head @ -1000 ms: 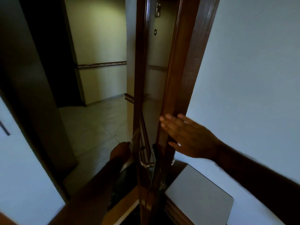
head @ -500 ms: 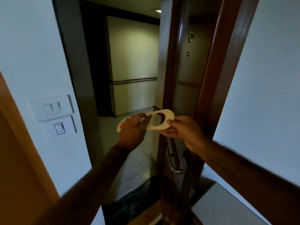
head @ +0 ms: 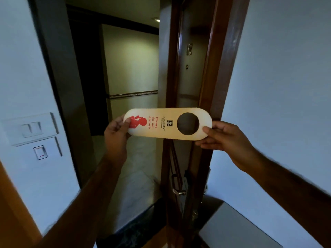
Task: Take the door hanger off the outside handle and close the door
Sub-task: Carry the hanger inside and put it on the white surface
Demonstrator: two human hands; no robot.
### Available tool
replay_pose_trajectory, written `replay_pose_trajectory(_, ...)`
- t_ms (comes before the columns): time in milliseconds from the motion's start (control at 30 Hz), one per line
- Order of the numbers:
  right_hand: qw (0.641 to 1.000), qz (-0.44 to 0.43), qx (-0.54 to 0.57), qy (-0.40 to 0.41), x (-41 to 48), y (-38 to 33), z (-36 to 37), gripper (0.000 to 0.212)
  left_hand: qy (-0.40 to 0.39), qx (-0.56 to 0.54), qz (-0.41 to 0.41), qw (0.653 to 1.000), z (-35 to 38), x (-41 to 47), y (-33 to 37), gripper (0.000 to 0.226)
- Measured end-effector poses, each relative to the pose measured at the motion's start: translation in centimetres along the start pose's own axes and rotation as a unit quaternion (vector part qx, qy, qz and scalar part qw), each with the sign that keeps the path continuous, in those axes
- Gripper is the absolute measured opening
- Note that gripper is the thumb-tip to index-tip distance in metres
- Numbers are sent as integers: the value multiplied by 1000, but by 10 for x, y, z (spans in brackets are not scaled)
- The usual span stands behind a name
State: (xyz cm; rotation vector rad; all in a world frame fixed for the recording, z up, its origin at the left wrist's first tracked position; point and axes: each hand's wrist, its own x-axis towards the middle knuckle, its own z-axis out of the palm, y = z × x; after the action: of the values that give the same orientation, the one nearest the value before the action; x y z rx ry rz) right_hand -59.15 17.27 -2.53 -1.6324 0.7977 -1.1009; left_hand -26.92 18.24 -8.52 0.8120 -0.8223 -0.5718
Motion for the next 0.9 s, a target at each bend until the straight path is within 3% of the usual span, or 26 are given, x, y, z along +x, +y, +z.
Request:
replay_pose_trajectory(267, 992, -83, 59, 79, -14, 9, -117, 25, -64, -9, 173, 983, 104, -41, 40, 17)
replay_pose_trajectory(400, 985, -53, 76, 145, -10, 33, -178, 19, -109, 87, 225, 964, 156, -69, 31, 19)
replay_pose_trajectory(500, 978, -21, 87, 188, -5, 60, -221, 14, -151, 223, 251, 930, 187, -89, 14, 25)
replay_pose_trajectory(633, 965, 26, 104, 239, -3, 107, -278, 16, -214, 319, 246, 890, 231, -121, -24, 36)
replay_pose_trajectory(767, 947, 61, 143, 282, -5, 166, -327, 19, -265, 328, 269, 866, 280, -141, -78, 32)
replay_pose_trajectory(900, 918, 120, 146, 349, -14, 244, -376, 22, -259, 336, 153, 893, 324, -150, -171, 32)
